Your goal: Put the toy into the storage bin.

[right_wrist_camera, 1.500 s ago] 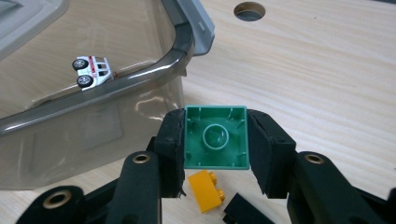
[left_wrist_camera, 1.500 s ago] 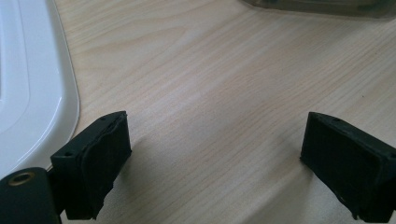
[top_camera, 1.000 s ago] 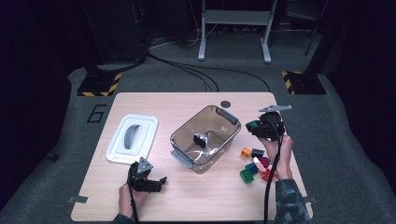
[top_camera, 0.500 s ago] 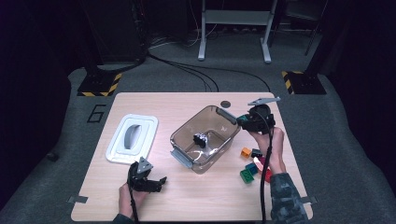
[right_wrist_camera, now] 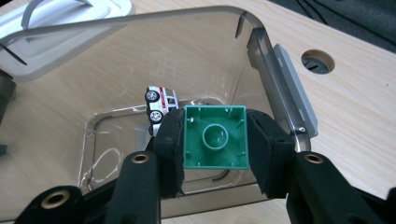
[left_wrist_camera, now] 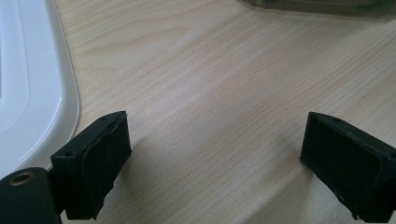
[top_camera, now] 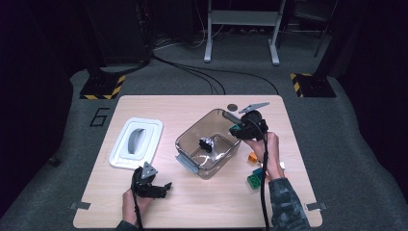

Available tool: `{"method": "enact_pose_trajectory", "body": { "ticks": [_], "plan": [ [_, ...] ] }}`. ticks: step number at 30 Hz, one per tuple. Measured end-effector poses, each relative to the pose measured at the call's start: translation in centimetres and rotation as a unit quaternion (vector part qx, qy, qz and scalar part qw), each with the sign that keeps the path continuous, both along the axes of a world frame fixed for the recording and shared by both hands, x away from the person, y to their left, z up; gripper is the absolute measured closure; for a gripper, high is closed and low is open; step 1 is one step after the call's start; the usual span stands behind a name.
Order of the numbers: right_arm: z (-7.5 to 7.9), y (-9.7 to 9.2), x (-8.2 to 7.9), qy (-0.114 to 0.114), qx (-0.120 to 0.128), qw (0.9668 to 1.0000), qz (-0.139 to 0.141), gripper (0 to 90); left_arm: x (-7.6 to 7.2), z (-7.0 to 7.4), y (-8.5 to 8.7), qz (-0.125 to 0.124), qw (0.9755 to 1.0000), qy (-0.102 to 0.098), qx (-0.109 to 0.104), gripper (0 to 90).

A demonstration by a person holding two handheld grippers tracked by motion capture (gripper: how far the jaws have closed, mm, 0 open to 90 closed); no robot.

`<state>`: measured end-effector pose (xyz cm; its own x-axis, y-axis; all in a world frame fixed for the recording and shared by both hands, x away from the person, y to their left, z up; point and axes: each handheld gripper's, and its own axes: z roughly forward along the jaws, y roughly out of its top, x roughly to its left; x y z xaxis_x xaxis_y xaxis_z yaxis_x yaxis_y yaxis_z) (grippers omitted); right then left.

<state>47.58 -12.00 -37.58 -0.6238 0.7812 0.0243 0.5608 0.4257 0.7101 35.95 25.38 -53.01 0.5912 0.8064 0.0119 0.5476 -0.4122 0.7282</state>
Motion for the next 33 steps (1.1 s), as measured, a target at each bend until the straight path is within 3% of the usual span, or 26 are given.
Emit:
{"method": "enact_pose_trajectory", "body": {
  "ticks": [4, 20, 26, 33],
  "plan": [
    [-0.2, -0.1, -0.1, 0.010, -0.001, 0.9999, -0.001, 59.0, 0.0, 0.0, 0.0, 0.000, 1.0000, 0.000, 0.000, 8.1],
    [-0.9, 0.0, -0.2, 0.015, -0.023, 0.9995, 0.014, 57.6, 0.0, 0.0, 0.0, 0.000, 1.0000, 0.000, 0.000, 8.2],
    [-0.9, -0.5, -0.4, 0.014, -0.010, 0.9998, 0.010, 46.8, 0.0, 0.0, 0.0, 0.000, 1.0000, 0.000, 0.000, 8.2],
    [-0.1, -2.1, -1.3, -0.004, 0.026, 0.9997, 0.003, 29.8, 0.0, 0.0, 0.0, 0.000, 1.0000, 0.000, 0.000, 8.2]
  ]
}}
